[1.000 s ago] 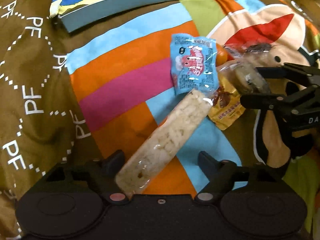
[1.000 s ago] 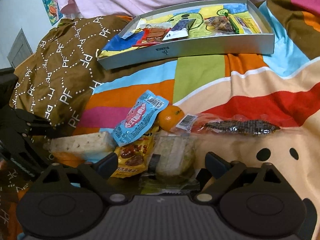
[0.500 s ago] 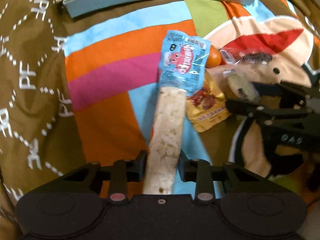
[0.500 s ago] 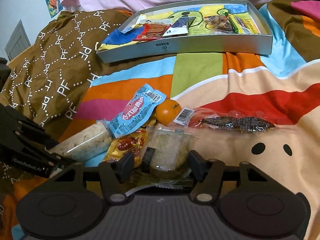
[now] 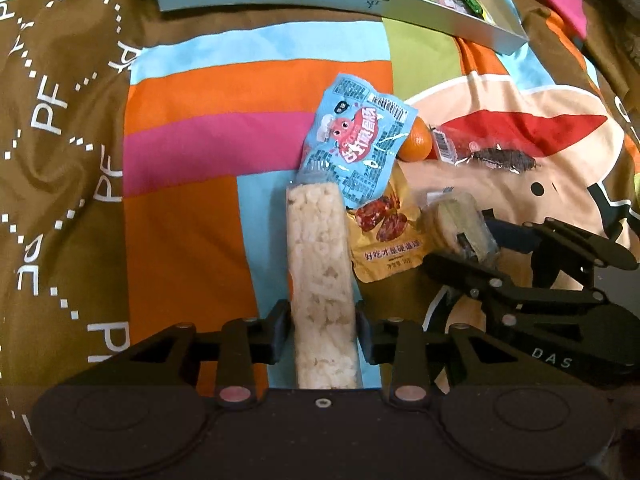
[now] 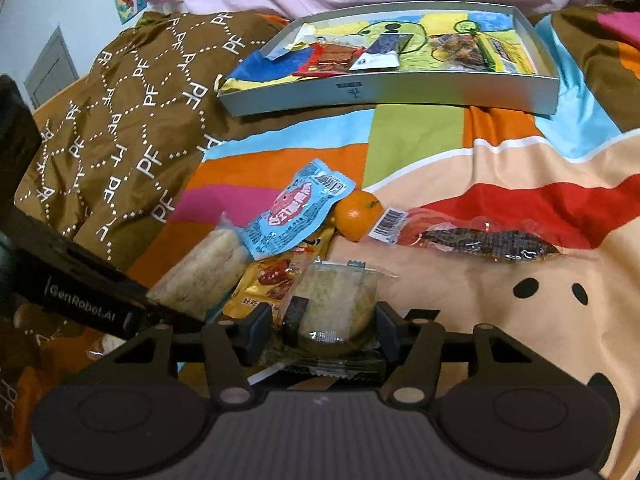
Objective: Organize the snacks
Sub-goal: 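Lift the rice bar and biscuit and carry both over the tray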
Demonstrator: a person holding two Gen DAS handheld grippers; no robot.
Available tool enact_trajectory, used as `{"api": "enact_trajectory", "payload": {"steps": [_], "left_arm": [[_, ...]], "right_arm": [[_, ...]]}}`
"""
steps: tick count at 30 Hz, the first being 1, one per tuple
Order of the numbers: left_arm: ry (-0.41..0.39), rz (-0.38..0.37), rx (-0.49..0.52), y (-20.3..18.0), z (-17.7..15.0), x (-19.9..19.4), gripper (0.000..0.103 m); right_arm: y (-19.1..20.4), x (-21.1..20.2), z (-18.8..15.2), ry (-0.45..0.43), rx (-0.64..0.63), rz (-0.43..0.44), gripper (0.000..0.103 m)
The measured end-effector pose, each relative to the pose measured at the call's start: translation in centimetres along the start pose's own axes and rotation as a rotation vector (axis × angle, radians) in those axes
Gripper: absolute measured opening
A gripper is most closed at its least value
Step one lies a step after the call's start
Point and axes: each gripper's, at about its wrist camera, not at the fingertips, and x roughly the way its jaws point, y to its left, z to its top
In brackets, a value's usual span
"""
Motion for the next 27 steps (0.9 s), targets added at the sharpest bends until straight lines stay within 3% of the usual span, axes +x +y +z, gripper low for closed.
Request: {"api": "enact_trajectory", "payload": {"steps": [6,16,22,27], "left_arm": [[-0.036,0.012,0.026,-0.2,-0.6,-0.1,0.033],[-0.093,0.059,0.031,-0.9,-1.3,-0.9,0.031],[-0.122,0.100,0.025,-2.0,-1.4,-2.1,0.031],[-0.172,0.148,-0.006,-2.7,-1.1,-3.3,0.030]], "right_arm": [[0.5,0.5,-0.1,0.011,-0.019,0.010,0.064],[3.6,0.9,-1.1,-0.018,-0.253,-0.088,0.053],[6.0,0.1,-2.0,-0.094,-0.442,-0.188,0.052],[6.2,-1.3,-1.7,-0.182,-0.475,-0.248,0.052]]}}
